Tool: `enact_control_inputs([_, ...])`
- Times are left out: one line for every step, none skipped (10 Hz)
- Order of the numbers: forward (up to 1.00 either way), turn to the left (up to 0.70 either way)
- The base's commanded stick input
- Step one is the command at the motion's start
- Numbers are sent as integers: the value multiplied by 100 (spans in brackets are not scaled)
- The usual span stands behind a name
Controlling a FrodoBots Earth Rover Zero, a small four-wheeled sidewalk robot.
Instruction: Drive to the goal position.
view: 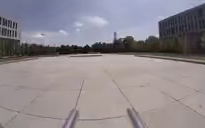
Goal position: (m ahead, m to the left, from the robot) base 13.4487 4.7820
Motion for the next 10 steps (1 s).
enact_control_inputs([70, 0])
enact_control_inputs([70, 0])
enact_control_inputs([70, 0])
enact_control_inputs([70, 0])
enact_control_inputs([70, 0])
enact_control_inputs([70, 0])
enact_control_inputs([70, 0])
enact_control_inputs([70, 0])
enact_control_inputs([70, 0])
enact_control_inputs([70, 0])
